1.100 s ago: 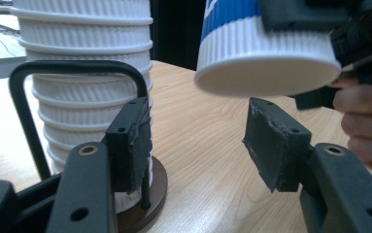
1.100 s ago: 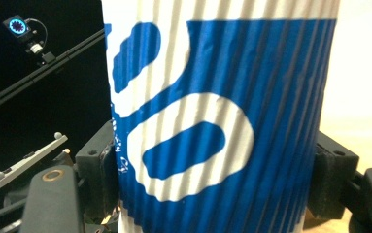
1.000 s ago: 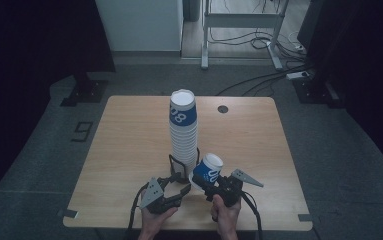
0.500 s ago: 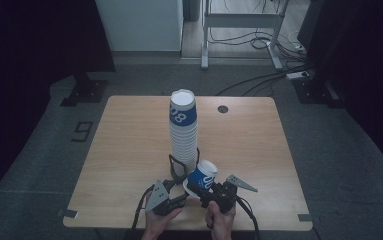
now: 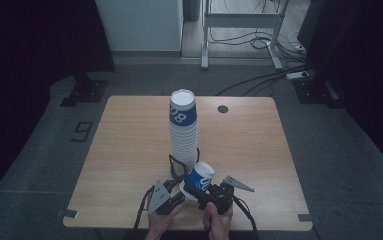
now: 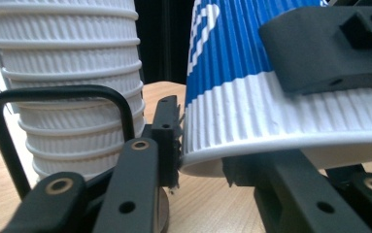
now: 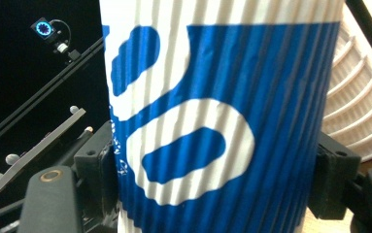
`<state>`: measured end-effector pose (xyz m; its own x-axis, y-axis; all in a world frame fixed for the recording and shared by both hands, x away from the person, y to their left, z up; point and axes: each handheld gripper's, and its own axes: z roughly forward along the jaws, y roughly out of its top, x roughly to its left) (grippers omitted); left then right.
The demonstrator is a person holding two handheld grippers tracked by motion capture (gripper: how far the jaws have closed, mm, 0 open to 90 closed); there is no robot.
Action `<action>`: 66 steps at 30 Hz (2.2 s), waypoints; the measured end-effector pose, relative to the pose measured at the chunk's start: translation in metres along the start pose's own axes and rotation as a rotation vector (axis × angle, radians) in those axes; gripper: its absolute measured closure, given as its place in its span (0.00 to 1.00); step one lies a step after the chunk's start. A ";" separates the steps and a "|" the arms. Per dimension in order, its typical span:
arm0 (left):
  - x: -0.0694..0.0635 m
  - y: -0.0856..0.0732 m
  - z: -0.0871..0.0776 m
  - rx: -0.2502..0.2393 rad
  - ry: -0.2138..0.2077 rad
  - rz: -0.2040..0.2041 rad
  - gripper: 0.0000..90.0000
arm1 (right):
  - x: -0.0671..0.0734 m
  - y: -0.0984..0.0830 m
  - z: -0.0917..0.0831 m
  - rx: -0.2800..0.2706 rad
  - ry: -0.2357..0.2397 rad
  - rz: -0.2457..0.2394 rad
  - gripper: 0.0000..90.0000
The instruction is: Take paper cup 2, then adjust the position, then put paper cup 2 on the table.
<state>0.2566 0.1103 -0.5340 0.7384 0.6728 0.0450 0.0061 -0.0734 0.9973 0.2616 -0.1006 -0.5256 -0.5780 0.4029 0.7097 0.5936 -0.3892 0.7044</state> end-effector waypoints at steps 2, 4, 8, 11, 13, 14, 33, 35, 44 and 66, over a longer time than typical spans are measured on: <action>0.000 0.000 0.002 -0.004 0.007 0.000 0.79 | 0.001 -0.001 0.001 0.019 0.008 0.005 0.26; -0.001 0.000 0.004 0.000 0.003 0.007 0.76 | 0.002 -0.002 0.003 0.033 0.011 0.003 0.25; -0.001 0.000 0.002 -0.001 0.011 0.008 0.83 | 0.000 -0.001 0.004 0.033 0.018 0.007 0.24; -0.001 0.001 0.001 -0.005 0.011 0.005 0.87 | 0.000 0.000 0.005 0.040 0.030 0.004 0.21; -0.001 0.003 0.000 -0.004 0.007 0.005 0.88 | 0.001 0.001 0.005 0.042 0.040 -0.002 0.19; -0.001 0.003 0.000 -0.001 0.006 0.001 0.89 | 0.001 0.001 0.005 0.040 0.043 -0.012 0.18; 0.004 0.003 -0.002 0.119 -0.092 -0.042 0.93 | -0.001 0.014 -0.001 -0.010 -0.048 -0.170 0.10; 0.006 0.002 -0.003 0.132 -0.104 -0.048 0.93 | -0.002 0.015 -0.003 -0.016 -0.055 -0.180 0.10; 0.013 -0.004 -0.011 0.233 -0.111 -0.025 0.94 | -0.002 0.022 -0.019 -0.049 -0.110 -0.291 0.14; 0.040 0.010 -0.020 0.350 -0.110 -0.061 0.94 | -0.018 0.006 -0.049 0.074 -0.251 -0.663 0.14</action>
<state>0.2729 0.1516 -0.5215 0.7978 0.6017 -0.0392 0.2680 -0.2956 0.9170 0.2481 -0.1509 -0.5330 -0.6893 0.7173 0.1012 0.2034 0.0576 0.9774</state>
